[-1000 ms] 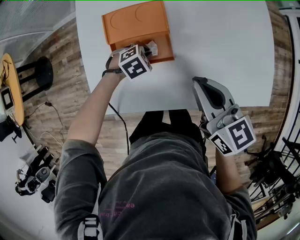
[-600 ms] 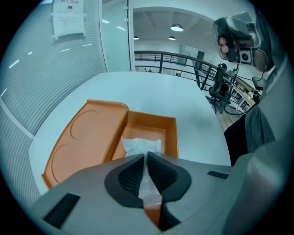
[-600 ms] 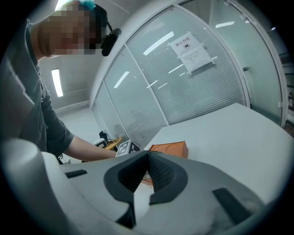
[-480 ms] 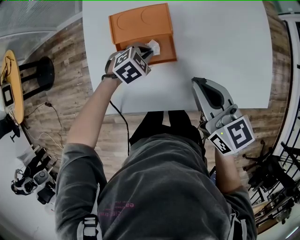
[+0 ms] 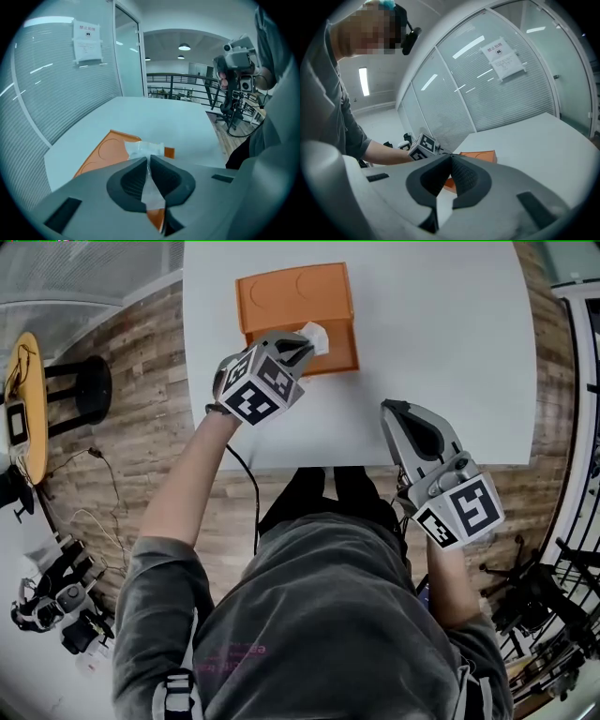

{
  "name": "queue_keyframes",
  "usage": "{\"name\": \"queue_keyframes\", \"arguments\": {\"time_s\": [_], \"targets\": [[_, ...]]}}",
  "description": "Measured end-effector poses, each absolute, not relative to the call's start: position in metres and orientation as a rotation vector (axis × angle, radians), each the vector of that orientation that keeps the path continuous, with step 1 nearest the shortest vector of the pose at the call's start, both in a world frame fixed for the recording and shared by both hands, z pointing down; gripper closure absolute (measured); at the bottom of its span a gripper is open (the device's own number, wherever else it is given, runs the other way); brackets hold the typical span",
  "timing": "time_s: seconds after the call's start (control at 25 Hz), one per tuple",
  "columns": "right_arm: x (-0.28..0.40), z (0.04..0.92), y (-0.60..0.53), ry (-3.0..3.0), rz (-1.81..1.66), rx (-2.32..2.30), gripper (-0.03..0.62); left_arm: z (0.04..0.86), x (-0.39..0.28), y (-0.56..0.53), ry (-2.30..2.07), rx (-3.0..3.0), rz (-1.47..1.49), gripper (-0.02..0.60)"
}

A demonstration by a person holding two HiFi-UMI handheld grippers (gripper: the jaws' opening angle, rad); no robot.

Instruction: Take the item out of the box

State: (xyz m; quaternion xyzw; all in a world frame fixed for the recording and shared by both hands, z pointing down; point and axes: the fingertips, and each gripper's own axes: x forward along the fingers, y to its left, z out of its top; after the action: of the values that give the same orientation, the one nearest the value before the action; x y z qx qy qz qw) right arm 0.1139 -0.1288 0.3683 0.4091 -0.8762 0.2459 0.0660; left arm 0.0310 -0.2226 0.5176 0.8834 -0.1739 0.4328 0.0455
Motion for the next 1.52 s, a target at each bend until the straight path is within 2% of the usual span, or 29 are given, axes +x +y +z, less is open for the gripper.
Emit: {"name": "queue_keyframes", "arguments": {"time_s": [1.04, 1.52], "targets": [[0.075, 0.300, -0.120, -2.720, 0.472, 1.241, 0.589, 0.363, -0.011, -0.204, -0.903, 2.859, 0.828, 0.557], [0.062, 0.273, -0.114, -2.746, 0.364, 1.242, 0.589, 0.322, -0.030, -0.184, -0.971, 2.863, 0.626, 0.557]]}}
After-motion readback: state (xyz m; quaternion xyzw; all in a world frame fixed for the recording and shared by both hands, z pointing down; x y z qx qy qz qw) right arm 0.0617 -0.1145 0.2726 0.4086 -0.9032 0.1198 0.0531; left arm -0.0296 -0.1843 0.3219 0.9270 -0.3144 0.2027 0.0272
